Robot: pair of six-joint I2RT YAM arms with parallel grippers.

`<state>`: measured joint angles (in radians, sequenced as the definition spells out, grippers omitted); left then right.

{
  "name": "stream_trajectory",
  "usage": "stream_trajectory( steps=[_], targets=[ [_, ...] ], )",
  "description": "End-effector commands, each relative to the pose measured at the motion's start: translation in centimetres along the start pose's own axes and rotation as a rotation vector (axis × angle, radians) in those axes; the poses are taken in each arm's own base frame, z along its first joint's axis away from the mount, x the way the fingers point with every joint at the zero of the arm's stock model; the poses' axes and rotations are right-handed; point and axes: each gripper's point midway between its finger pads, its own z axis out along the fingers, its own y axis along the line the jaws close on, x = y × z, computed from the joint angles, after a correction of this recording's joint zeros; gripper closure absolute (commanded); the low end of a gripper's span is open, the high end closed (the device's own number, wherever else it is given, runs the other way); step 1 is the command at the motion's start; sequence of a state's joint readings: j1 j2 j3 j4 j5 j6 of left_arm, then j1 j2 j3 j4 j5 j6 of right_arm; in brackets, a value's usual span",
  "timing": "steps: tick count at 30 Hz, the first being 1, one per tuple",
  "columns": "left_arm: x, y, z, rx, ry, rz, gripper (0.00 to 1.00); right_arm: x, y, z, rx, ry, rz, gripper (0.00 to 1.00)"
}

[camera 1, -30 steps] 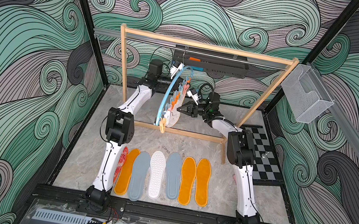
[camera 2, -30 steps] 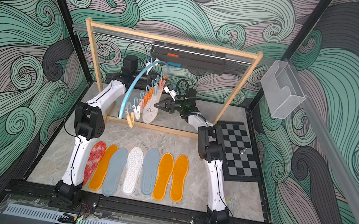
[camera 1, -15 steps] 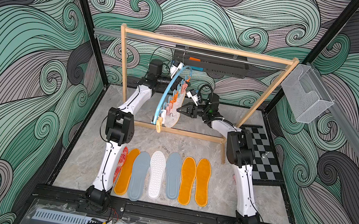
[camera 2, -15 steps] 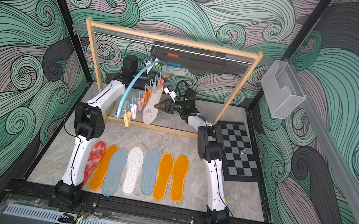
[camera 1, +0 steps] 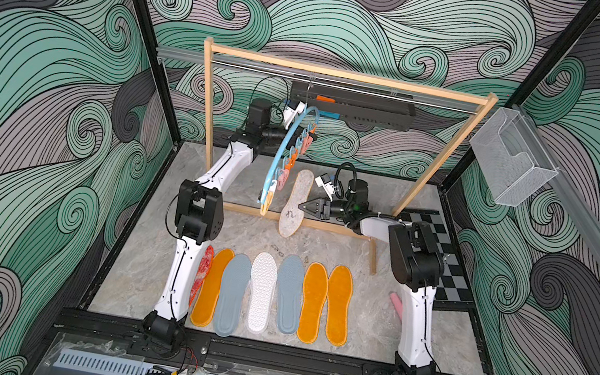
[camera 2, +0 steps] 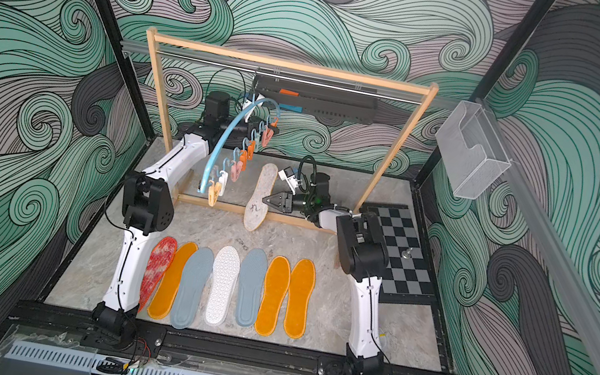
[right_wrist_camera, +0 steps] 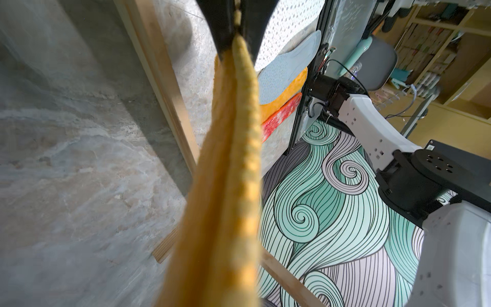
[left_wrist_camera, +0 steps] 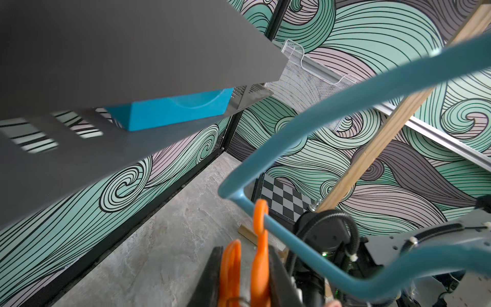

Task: Take the shoe insoles off the hanger
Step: Open the clamp at the hanger, then place the insole at the center of the board.

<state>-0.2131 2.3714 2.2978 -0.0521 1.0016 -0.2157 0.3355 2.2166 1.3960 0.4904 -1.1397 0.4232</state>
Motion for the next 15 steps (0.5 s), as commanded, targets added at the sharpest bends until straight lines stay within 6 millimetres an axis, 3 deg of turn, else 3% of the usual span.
stream_trajectory(
  steps=[1, 6, 10, 15],
  targets=[
    [-1.7, -0.5, -1.3, -0.049, -0.022, 0.004, 1.0, -1.4, 2.7, -1.2, 0.083, -0.03, -0.093, 1.0],
    [-1.0, 0.4, -1.8, -0.09, -0.021, -0.021, 1.0, 1.2, 3.9, -3.1, 0.234, -0.03, 0.061, 1.0],
    [-0.3, 1.2, -2.1, -0.115, -0.016, -0.044, 1.0, 4.5, 5.1, -4.9, 0.346, 0.009, 0.177, 1.0],
    [0.5, 1.7, -2.8, -0.136, -0.006, -0.062, 1.0, 9.1, 7.1, -8.6, 0.576, 0.109, 0.368, 1.0]
  ],
)
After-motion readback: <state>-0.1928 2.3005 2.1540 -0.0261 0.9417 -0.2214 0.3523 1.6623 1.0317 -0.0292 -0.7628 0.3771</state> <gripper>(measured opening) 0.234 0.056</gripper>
